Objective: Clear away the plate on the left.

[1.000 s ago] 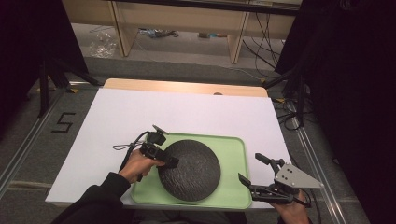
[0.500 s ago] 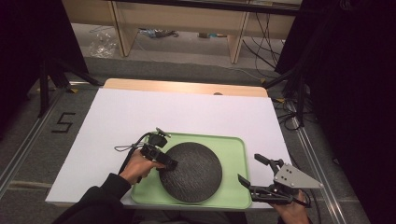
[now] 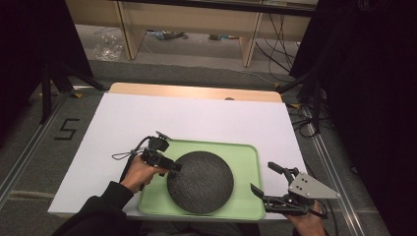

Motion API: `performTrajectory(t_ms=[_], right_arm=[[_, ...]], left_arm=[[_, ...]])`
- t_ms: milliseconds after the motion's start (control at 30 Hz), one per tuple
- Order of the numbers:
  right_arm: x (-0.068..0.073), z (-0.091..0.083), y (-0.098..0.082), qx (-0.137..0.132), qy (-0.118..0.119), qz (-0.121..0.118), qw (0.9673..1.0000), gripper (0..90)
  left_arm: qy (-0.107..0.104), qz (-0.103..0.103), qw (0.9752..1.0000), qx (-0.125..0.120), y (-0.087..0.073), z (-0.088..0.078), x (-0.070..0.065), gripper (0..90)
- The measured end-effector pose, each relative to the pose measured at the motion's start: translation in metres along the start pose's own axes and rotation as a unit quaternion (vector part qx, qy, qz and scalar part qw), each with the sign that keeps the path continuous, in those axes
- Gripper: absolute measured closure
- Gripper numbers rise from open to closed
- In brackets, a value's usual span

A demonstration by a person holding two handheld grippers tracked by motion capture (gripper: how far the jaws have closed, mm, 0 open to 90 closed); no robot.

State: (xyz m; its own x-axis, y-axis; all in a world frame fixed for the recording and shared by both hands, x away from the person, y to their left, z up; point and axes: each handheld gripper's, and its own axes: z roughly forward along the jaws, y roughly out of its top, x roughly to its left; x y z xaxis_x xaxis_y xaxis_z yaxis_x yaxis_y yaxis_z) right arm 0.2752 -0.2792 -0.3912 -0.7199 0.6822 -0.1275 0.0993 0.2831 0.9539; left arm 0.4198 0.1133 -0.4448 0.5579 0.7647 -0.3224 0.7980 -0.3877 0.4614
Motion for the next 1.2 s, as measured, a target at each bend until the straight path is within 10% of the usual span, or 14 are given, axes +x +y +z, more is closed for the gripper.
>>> performTrajectory(t_ms=[700, 1200], right_arm=[[-0.001, 0.001, 0.000, 0.000, 0.000, 0.004, 1.0000, 18.3], [-0.001, 0.001, -0.001, -0.001, -0.003, 0.008, 1.0000, 18.3]], left_arm=[[0.007, 0.030, 0.9941, -0.104, -0.018, -0.032, -0.013, 32.0], [0.006, 0.040, 0.9844, -0.171, -0.034, -0.056, -0.012, 28.2]])
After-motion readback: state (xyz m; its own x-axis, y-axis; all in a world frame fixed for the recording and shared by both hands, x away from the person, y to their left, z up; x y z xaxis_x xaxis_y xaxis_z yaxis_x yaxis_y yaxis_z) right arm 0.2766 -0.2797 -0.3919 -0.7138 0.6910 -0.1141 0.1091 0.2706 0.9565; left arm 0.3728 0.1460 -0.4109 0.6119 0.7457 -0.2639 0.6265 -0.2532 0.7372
